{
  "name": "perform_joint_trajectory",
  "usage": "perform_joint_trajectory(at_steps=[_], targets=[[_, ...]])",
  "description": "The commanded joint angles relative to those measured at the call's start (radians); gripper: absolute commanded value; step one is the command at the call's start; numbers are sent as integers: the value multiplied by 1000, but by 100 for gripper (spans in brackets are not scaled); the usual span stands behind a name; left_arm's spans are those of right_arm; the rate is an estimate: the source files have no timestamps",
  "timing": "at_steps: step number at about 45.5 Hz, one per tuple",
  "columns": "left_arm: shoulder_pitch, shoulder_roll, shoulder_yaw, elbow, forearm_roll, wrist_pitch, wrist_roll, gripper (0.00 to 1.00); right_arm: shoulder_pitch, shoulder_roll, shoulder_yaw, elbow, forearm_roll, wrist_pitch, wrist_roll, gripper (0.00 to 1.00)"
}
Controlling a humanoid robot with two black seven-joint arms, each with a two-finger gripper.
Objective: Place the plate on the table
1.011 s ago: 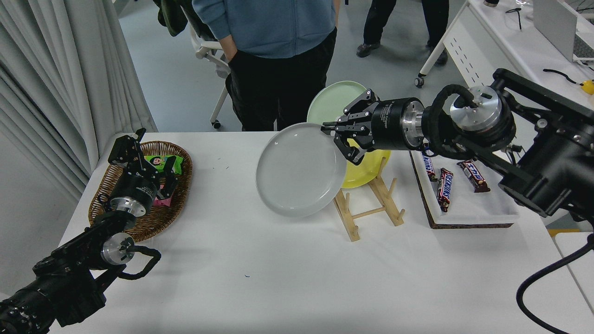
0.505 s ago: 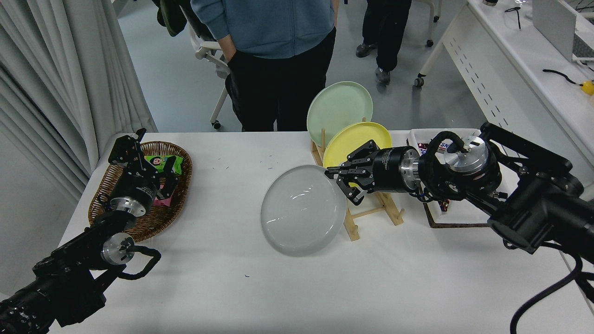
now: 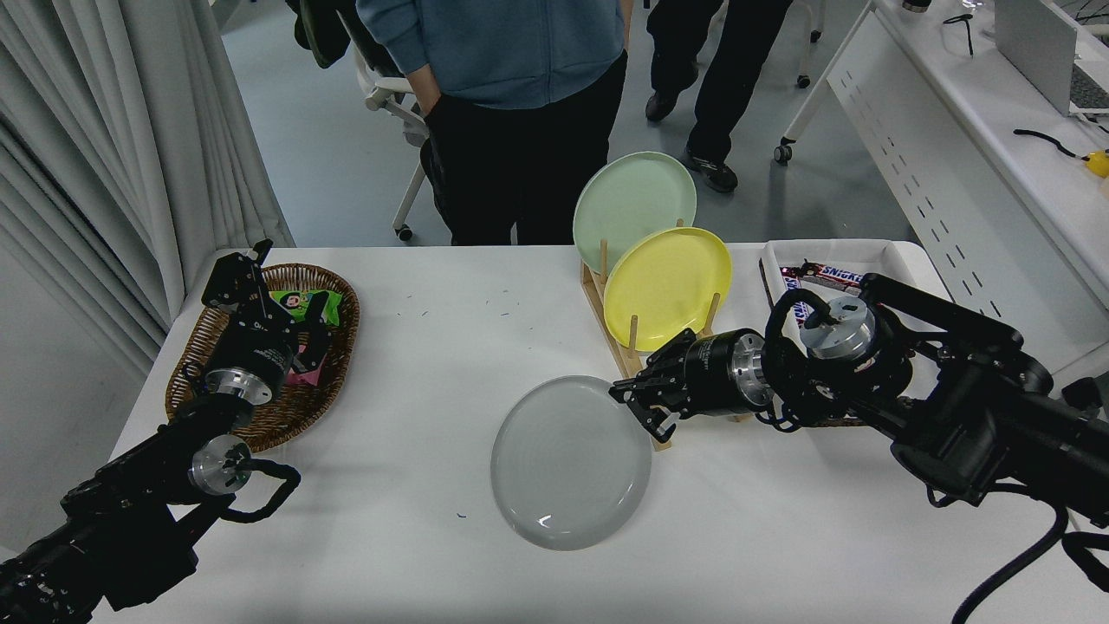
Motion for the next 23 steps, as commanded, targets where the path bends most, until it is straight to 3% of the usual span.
perform_joint_trajectory(at_steps=[1,23], targets=[[0,0,0,0,1,0,0,100,-25,40,-3,-41,21,-1,3,0],[0,0,0,0,1,0,0,100,-88,112,50,-143,17,45,3,0]])
